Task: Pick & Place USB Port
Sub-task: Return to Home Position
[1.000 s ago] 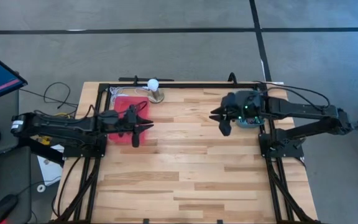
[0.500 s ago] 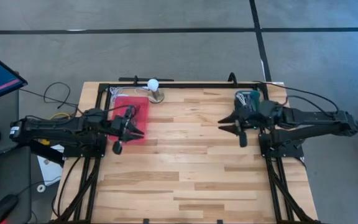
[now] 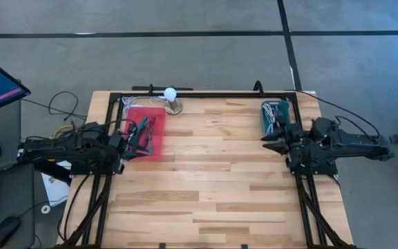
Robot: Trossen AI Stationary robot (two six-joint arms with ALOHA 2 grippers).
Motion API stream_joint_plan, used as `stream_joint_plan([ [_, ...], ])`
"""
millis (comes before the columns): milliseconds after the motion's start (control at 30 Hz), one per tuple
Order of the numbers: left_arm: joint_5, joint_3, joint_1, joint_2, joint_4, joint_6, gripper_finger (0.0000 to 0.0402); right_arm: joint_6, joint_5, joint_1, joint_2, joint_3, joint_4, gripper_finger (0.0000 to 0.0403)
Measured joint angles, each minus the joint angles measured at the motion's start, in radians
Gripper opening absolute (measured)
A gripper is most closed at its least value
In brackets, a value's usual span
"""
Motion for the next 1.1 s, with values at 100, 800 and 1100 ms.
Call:
stream_joint_plan([
  [100, 0.0, -0.043, 0.0, -0.088, 0.001, -0.002, 0.0062, -0.002, -0.017, 0.0, -0.09, -0.037, -0.007, 0.0107],
  [800, -0.004, -0.129, 0.0, -0.13, 0.023, -0.049, 0.0062, 0.006, -0.023, 0.021, -0.298, -0.166, -0.033, 0.0107],
  [1100, -0.004, -0.247, 0.0, -0.13, 0.119, -0.042, 0.0062, 0.005, -0.019, 0.059, -0.298, -0.271, 0.085, 0.0107],
])
